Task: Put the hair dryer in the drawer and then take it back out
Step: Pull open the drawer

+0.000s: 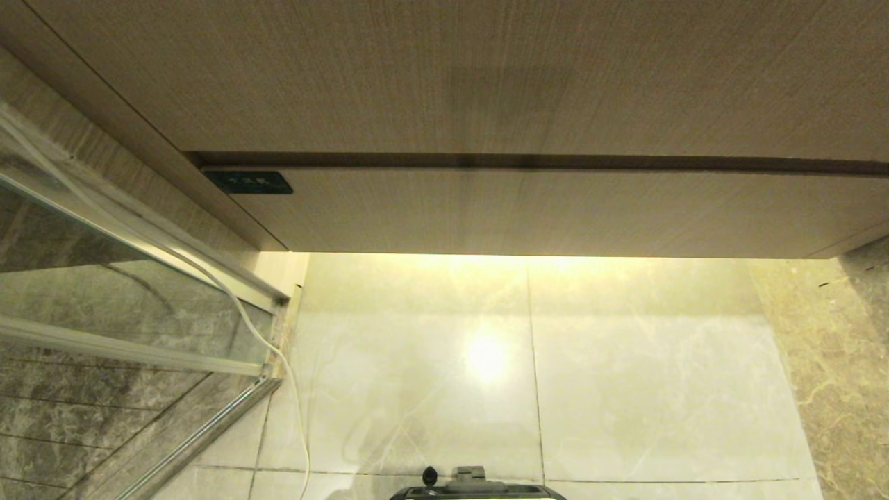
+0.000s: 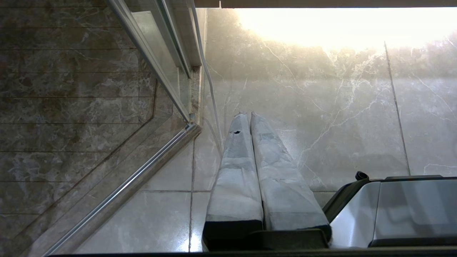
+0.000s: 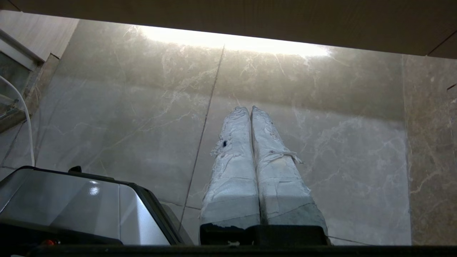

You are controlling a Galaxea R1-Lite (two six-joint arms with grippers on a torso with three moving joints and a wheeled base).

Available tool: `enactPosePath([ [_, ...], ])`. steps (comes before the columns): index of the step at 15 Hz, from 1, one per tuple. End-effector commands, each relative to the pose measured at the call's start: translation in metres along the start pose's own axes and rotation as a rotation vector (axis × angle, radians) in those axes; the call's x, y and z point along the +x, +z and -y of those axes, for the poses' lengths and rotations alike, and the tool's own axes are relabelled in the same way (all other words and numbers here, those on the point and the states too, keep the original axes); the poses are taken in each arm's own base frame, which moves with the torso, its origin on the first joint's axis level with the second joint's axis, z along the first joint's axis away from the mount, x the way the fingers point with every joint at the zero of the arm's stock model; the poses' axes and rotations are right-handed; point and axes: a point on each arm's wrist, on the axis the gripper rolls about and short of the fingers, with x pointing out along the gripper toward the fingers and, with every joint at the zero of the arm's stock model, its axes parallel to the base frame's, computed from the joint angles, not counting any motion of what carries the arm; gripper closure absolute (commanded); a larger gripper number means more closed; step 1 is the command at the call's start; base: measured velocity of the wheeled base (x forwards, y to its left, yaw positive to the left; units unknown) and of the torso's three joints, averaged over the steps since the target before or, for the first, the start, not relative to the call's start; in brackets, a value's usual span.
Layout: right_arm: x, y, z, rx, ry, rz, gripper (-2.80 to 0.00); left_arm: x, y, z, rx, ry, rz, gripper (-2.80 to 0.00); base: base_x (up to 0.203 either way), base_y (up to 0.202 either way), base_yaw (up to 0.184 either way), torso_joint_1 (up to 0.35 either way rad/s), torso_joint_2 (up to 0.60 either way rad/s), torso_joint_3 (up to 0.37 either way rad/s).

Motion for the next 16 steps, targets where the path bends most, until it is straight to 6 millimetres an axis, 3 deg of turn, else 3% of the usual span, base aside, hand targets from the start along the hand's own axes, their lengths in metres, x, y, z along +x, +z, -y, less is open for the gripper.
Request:
enactPosePath([
  [1, -0.0009, -0.0119, -0.0008, -0.003, 0.002, -0.001, 0.0, 0.0, -0.0001, 0.0, 0.0, 0.001, 0.0, 0.0, 0.0, 0.0, 0.0, 0.0, 0.0, 0.0],
  [16, -0.0009, -0.0115, -0.001, -0.015, 0.008, 0.003, 0.0, 0.0, -0.0001, 0.0, 0.0, 0.001, 0.0, 0.0, 0.0, 0.0, 0.0, 0.0, 0.0, 0.0],
])
